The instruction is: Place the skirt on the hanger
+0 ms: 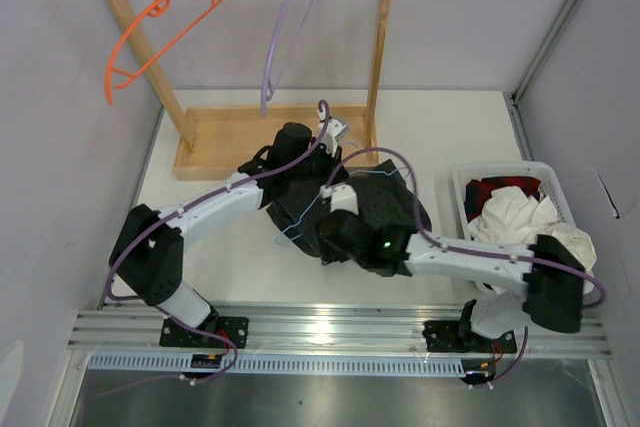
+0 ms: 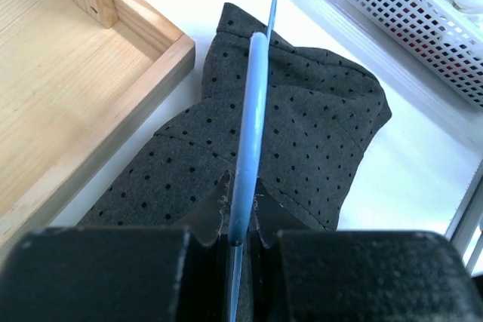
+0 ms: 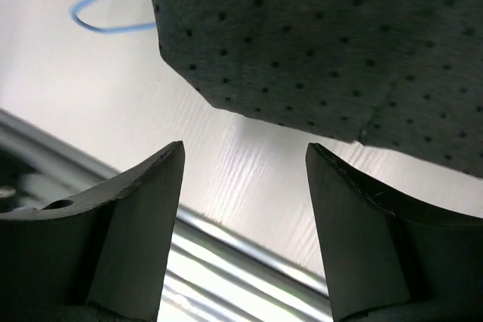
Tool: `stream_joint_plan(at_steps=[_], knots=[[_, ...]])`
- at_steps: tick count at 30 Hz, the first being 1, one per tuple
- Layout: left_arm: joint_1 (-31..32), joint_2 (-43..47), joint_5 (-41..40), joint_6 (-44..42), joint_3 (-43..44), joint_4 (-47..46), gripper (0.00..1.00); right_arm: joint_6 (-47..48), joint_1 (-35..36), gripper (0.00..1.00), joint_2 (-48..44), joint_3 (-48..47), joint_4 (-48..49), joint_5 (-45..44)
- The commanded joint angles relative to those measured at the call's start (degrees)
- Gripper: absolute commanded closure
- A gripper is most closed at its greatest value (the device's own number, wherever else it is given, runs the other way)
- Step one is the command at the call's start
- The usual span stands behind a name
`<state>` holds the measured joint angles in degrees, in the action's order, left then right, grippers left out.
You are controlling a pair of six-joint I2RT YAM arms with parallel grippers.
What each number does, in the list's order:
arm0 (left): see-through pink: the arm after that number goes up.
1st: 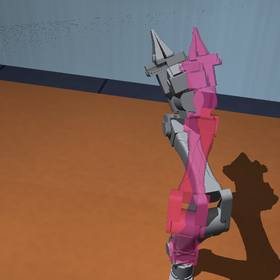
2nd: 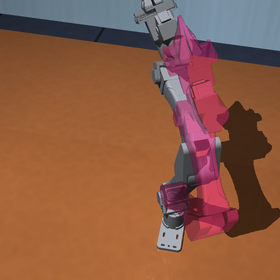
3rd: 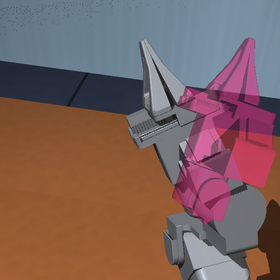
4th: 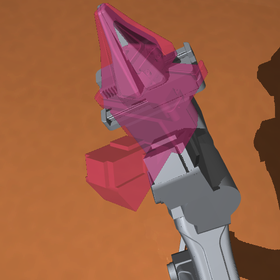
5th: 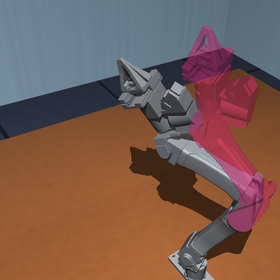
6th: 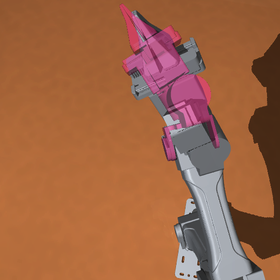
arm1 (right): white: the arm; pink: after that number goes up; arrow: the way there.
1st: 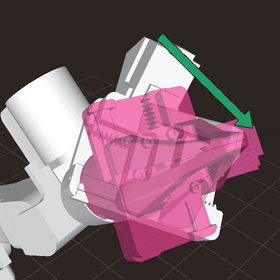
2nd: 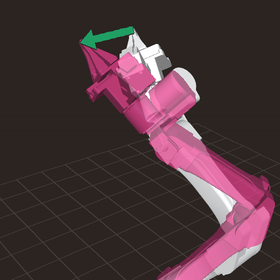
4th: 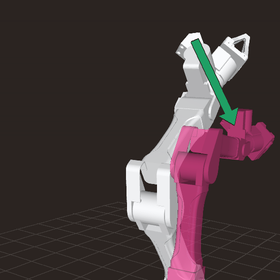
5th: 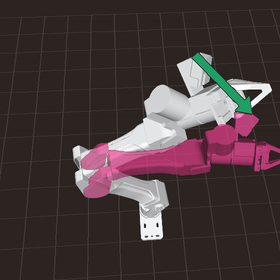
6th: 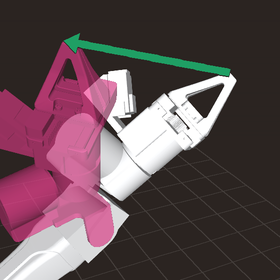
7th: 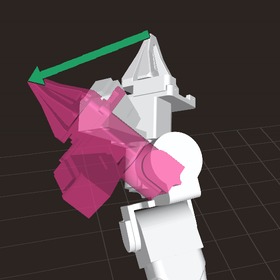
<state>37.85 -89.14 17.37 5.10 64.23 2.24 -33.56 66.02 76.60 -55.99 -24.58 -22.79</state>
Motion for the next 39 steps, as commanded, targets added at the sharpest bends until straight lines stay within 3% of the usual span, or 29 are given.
stream_joint_plan(at_steps=[1, 10, 17, 19, 20, 22, 25, 31, 39], knots=[[-0.05, -0.33, 3.55, 0.61, 4.32, 0.22, 1.00, 3.49, 4.02, 0.30, 9.40, -4.03, 6.21, -11.74], [0.03, -0.42, 4.61, 0.08, 4.59, 2.42, 1.00, 6.23, 7.45, 0.28, 22.18, -10.98, 7.70, -20.54], [-0.05, -0.42, 4.52, -0.01, 4.68, 3.21, 1.00, 3.95, 9.48, 0.30, 29.57, -16.61, 2.26, -26.25], [-0.05, -0.33, 4.61, -0.01, 5.03, 3.38, 1.00, 3.33, 9.74, 0.37, 30.80, -17.48, 1.21, -27.57], [-0.05, -0.24, 4.61, -0.01, 5.12, 3.47, 1.00, 2.98, 9.83, 0.53, 30.98, -17.84, 0.50, -28.45], [-0.05, -0.15, 4.78, -0.09, 5.38, 3.91, 1.00, 1.83, 9.83, 0.71, 30.81, -19.15, -2.91, -29.68], [-0.05, 0.20, 5.57, 0.17, 5.91, 4.53, 1.00, 2.53, 9.83, 0.89, 27.31, -20.04, -5.82, -31.27], [0.12, 1.16, 8.47, 0.61, 6.18, 5.41, 1.00, 10.00, 8.69, 0.91, 15.88, -20.92, -6.44, -22.50], [1.35, 1.08, 9.53, 1.40, 7.40, 6.81, 1.00, 15.01, 0.88, 0.92, 5.33, -24.78, -10.05, -2.45]])
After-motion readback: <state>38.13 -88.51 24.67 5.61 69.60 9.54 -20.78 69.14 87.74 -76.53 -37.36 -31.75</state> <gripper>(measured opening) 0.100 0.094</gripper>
